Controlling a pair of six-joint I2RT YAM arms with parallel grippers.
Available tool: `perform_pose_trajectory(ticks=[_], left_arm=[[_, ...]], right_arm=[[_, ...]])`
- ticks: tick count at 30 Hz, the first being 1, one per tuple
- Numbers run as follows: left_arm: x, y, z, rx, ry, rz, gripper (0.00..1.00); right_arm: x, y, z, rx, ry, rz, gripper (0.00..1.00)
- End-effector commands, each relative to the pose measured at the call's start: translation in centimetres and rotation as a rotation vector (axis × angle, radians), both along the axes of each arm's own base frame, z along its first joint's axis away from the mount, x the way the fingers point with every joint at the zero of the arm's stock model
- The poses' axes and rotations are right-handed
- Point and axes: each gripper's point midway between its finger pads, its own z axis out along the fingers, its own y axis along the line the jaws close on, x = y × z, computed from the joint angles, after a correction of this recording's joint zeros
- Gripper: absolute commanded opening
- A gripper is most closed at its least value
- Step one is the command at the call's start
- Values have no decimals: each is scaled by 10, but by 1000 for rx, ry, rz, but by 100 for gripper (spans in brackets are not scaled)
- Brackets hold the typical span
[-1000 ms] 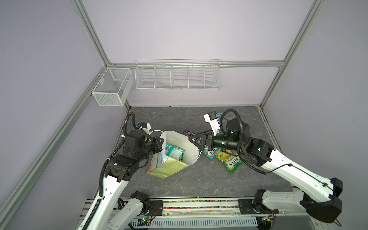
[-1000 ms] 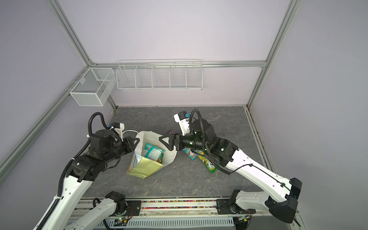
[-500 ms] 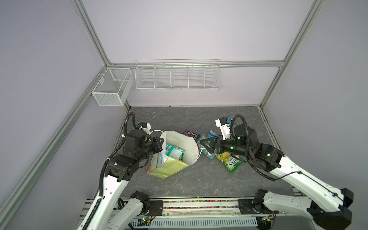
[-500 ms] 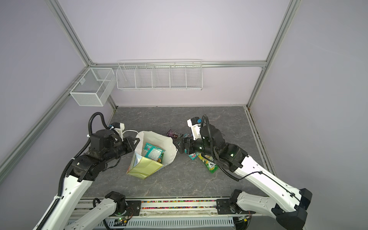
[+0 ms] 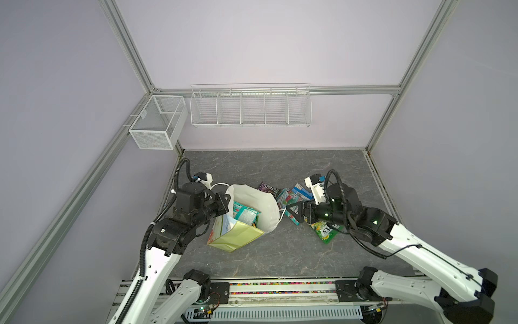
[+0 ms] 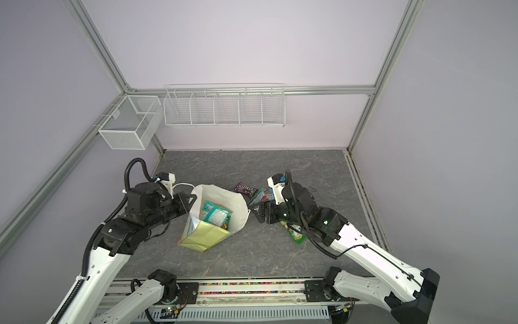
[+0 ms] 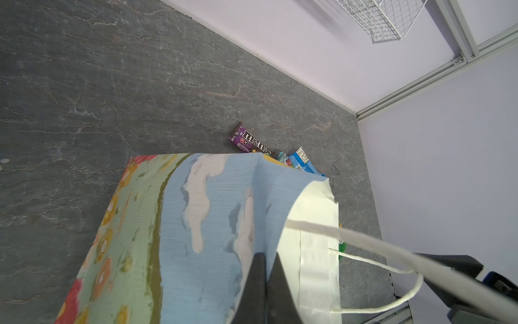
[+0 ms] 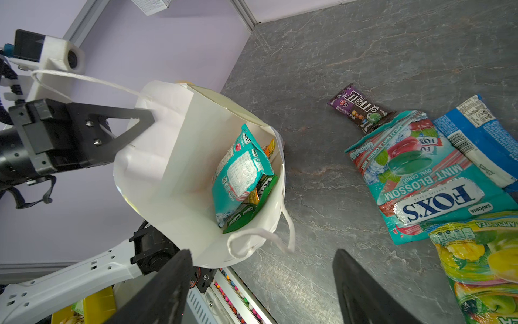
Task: Place the snacks into the paper bag
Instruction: Place the paper bag at the center of the table.
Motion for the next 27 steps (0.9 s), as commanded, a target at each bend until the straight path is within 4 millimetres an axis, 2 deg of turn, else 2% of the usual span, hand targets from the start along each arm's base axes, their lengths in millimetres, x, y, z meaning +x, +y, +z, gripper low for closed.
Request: perform_pose_trajectory(ticks=[1,4,8,12,17,23,26,27], left_arm=[[4,-4,15,-40,-47,-5,0],[3,-4,14,-40,-46,-4,0],[3,-4,14,-41,-45,-6,0],[3,-5,14,-40,-44,-6,0],[4,-5,13,-40,-41,-8,0],[4,-5,12,-35,-43,-7,0],[4,-4,12,-34,-43,-5,0],[5,-4,12,-34,-42,-4,0]], right_arm=[[-2,2,0,26,7,12,79],[0,7,-3,27,9,29,75],[4,12,-5,23,3,42,64],[8,17,-7,18,-8,53,59],[10,27,-7,23,6,76,47],[10,32,-4,38,7,94,19],[9,32,-1,46,3,98,8],[8,32,0,48,1,98,7]])
